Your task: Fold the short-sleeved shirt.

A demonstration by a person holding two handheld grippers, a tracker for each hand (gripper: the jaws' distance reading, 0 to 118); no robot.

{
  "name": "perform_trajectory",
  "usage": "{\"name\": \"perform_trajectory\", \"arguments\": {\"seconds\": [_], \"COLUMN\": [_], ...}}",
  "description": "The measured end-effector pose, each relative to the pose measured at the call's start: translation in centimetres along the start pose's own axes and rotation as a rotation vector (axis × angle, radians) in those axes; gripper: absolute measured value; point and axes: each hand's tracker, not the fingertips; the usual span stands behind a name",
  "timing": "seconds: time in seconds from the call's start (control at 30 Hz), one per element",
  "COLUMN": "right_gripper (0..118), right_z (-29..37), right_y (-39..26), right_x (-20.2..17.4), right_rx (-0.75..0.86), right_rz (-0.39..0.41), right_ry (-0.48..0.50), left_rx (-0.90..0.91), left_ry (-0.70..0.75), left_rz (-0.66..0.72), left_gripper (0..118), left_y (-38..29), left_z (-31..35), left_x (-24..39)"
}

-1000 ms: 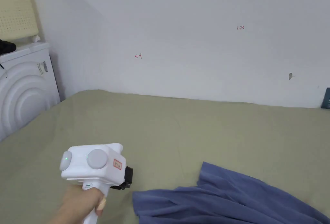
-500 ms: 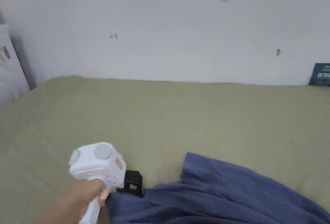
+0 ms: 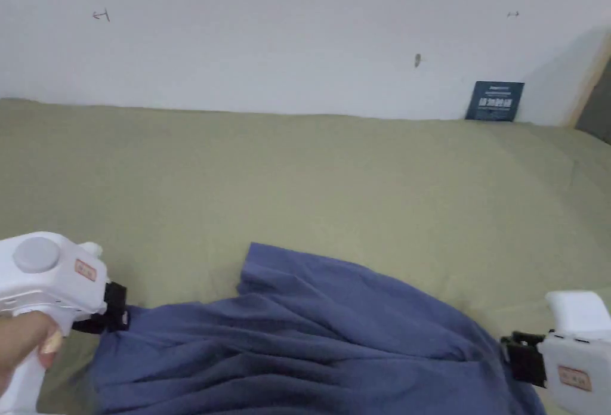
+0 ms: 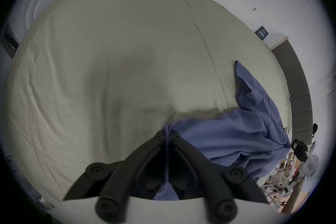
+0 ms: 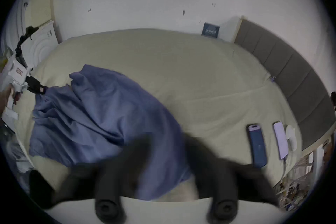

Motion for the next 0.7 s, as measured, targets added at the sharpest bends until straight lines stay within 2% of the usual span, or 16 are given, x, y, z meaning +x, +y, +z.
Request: {"name": "perform_trajectory", "arguments": {"seconds": [0.03, 0.07, 0.1, 0.2, 0.33, 0.37, 0.4, 0.43, 0.47, 0.5, 0.6, 0.7], "right_gripper": [117, 116, 114, 114, 114, 103, 73, 24, 8, 8, 8, 8], "right_z": [-0.6, -1.2, -1.3, -2.5, -4.3, -4.6, -4.7, -4.5, -4.6, -4.2, -2.9, -1.6], "right_y": [0.0, -0.2, -0.3, -0.6, -1.5, -1.6, -1.5, -1.8, -1.9, -2.0, -1.8, -1.0], "right_x": [0.2, 0.1, 0.2, -0.1, -0.1, -0.1, 0.0, 0.0, -0.1, -0.3, -1.0, -0.9], "right_rx": [-0.046, -0.097, -0.043, -0.110, -0.175, -0.181, -0.184, -0.188, -0.193, -0.181, -0.137, -0.083], "right_rz": [-0.029, -0.044, -0.080, -0.056, -0.101, -0.107, -0.111, -0.107, -0.106, -0.116, -0.071, -0.086], "right_ry": [0.040, 0.076, 0.113, 0.066, 0.127, 0.134, 0.143, 0.150, 0.165, 0.154, 0.145, 0.163], "left_rx": [-0.005, -0.006, -0.007, -0.013, -0.020, -0.018, -0.016, -0.009, 0.001, 0.021, 0.076, 0.155], "left_ry": [0.004, 0.005, 0.002, 0.001, 0.003, 0.000, -0.002, -0.004, -0.007, -0.012, -0.021, -0.049], "left_rz": [-0.004, -0.004, -0.004, -0.003, -0.007, -0.007, 0.000, 0.006, 0.012, 0.017, 0.013, 0.017], "left_gripper": [2, 2, 2, 2, 2, 2, 2, 2, 2, 2, 2, 2], "left_y": [-0.1, -0.2, -0.4, -0.5, -0.7, -0.8, -0.9, -1.0, -0.7, -0.8, -0.6, -0.3], "left_z": [0.0, 0.4, 0.5, 0.5, 0.4, 0.4, 0.5, 0.6, 0.7, 1.0, 2.4, 4.9], "left_x": [-0.1, 0.6, 0.7, 0.9, 0.9, 0.8, 0.7, 0.6, 0.7, 0.6, 0.7, 0.6]}}
